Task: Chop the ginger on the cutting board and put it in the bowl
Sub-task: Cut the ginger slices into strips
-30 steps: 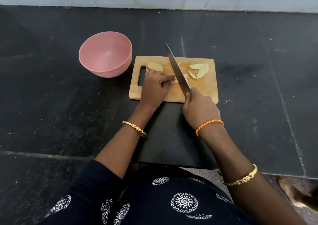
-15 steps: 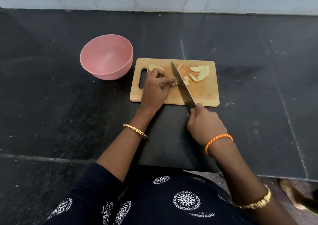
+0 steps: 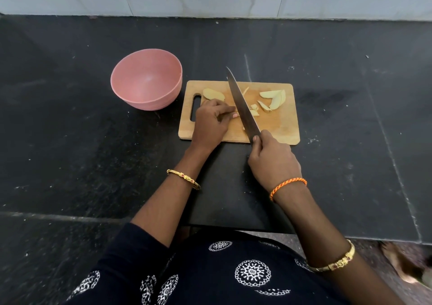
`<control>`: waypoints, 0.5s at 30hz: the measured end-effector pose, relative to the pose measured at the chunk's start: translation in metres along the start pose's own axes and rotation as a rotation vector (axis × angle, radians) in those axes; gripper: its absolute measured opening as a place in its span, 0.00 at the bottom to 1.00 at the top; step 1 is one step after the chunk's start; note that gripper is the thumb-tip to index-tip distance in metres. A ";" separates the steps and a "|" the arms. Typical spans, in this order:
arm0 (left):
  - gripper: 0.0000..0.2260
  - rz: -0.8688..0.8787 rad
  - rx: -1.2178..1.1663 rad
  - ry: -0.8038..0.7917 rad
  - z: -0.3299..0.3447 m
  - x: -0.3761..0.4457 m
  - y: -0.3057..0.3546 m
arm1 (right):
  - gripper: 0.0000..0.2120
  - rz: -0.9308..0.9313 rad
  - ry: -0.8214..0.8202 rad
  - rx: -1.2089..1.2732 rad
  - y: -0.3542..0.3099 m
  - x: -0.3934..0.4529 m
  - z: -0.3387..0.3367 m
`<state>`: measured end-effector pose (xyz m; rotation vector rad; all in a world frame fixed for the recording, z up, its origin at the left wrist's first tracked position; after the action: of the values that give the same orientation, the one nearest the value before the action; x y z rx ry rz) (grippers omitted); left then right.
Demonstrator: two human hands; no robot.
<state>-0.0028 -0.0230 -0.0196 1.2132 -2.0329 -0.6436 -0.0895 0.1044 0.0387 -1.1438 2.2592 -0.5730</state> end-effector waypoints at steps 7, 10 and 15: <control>0.06 -0.001 -0.006 0.034 0.001 0.000 -0.002 | 0.10 -0.003 -0.003 -0.066 -0.002 0.004 -0.001; 0.06 -0.001 -0.013 0.043 0.001 0.001 -0.001 | 0.09 0.002 -0.010 -0.088 -0.004 0.007 -0.001; 0.05 -0.010 -0.020 0.035 0.000 0.001 -0.001 | 0.05 0.003 -0.077 -0.103 -0.011 0.012 -0.003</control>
<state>-0.0029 -0.0239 -0.0199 1.2157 -1.9882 -0.6409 -0.0906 0.0883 0.0440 -1.1916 2.2456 -0.4086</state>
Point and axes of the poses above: each hand's wrist, its own x-axis towards the middle knuckle, its own z-axis out of the palm, y = z × x, the point moved 1 cm from there along x, towards the middle knuckle, and after that the axes turned 8 degrees about x, right-handed, at the moved point
